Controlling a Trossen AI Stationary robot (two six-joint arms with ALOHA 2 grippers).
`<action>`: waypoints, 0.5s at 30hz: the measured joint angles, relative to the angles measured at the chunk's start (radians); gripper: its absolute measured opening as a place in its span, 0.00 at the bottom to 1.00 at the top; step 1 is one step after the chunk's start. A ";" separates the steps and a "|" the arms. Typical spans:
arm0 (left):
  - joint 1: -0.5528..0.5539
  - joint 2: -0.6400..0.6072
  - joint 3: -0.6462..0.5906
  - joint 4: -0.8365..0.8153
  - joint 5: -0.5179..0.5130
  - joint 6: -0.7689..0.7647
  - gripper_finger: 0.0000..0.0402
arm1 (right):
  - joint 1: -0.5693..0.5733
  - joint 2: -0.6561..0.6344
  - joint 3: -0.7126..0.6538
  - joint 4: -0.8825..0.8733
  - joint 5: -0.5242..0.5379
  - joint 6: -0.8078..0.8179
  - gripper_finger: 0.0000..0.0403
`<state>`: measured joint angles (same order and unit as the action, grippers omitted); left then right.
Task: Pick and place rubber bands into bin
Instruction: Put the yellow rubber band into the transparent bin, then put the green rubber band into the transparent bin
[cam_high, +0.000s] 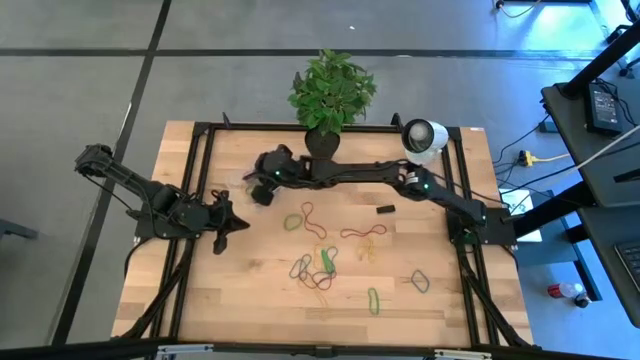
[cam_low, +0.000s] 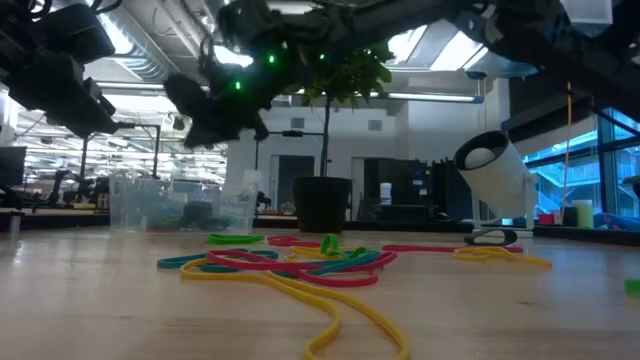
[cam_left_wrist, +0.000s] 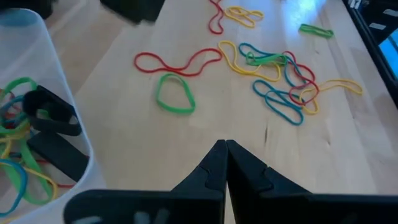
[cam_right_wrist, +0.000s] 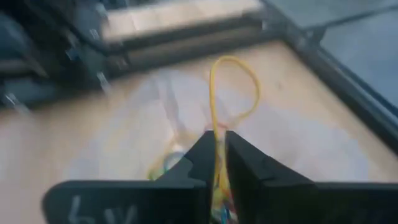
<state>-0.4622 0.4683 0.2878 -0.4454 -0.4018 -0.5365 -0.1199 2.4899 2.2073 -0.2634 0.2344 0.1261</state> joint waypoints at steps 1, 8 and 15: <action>0.000 0.000 0.000 0.000 0.006 -0.001 0.00 | -0.004 0.007 0.002 -0.019 0.000 0.003 0.13; 0.000 0.000 0.000 0.000 0.008 0.001 0.00 | -0.021 0.003 0.002 -0.161 -0.002 0.106 0.34; 0.000 0.036 0.007 -0.003 -0.004 0.003 0.00 | -0.018 -0.124 0.002 -0.334 -0.022 0.084 0.44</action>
<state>-0.4618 0.5043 0.2950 -0.4480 -0.4061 -0.5332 -0.1383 2.3660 2.2097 -0.5978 0.2123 0.2104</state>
